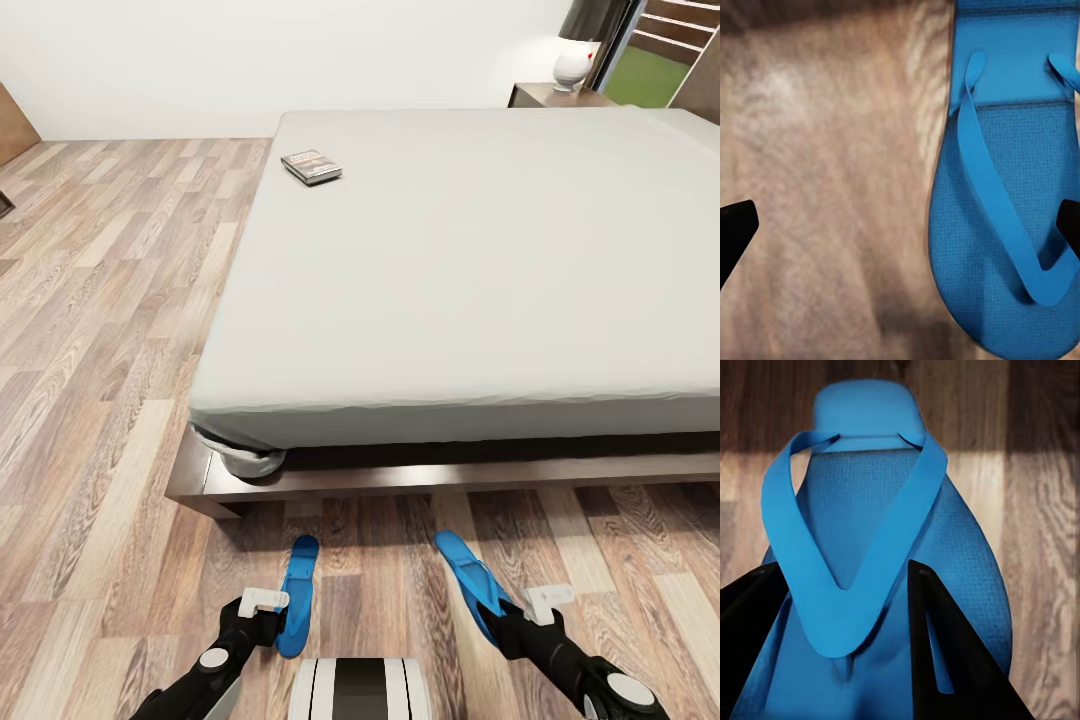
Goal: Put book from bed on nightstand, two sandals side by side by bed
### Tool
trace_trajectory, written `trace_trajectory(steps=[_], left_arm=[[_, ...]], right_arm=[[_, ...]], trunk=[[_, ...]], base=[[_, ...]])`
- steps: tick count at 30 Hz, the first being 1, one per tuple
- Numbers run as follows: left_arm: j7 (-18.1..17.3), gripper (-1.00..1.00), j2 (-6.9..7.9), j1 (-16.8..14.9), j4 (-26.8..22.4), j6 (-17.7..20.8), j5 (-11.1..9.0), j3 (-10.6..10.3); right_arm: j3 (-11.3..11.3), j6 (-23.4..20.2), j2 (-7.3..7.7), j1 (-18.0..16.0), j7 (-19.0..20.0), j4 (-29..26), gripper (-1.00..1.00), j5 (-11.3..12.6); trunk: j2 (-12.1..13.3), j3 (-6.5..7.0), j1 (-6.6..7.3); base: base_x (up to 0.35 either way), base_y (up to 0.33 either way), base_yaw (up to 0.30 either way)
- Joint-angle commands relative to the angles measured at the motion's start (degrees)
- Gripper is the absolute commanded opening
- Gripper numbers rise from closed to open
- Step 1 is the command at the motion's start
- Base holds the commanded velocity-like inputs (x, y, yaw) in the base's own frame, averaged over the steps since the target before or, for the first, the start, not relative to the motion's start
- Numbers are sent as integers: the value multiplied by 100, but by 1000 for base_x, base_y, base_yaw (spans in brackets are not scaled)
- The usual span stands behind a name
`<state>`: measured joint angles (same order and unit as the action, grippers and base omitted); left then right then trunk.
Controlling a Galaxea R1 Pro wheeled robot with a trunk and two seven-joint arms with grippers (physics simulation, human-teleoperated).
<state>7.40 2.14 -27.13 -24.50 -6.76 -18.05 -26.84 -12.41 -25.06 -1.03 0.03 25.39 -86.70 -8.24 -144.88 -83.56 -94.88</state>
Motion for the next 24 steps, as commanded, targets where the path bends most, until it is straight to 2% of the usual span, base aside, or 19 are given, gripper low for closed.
trace_trajectory(steps=[1,20,24], left_arm=[[40,100,6,-3,-2,-18,-41,-49],[57,100,6,-3,-25,-26,-41,-49],[56,100,6,3,-23,-27,-41,-49]], right_arm=[[-12,-6,-7,-2,54,-44,-100,-54],[-25,43,-10,5,443,-158,-100,-34],[-27,44,-10,5,466,-156,-100,-31]], trunk=[[-1,-3,1],[-1,-3,1],[-1,-3,1]], base=[[0,0,0],[0,1,0],[0,134,0]])
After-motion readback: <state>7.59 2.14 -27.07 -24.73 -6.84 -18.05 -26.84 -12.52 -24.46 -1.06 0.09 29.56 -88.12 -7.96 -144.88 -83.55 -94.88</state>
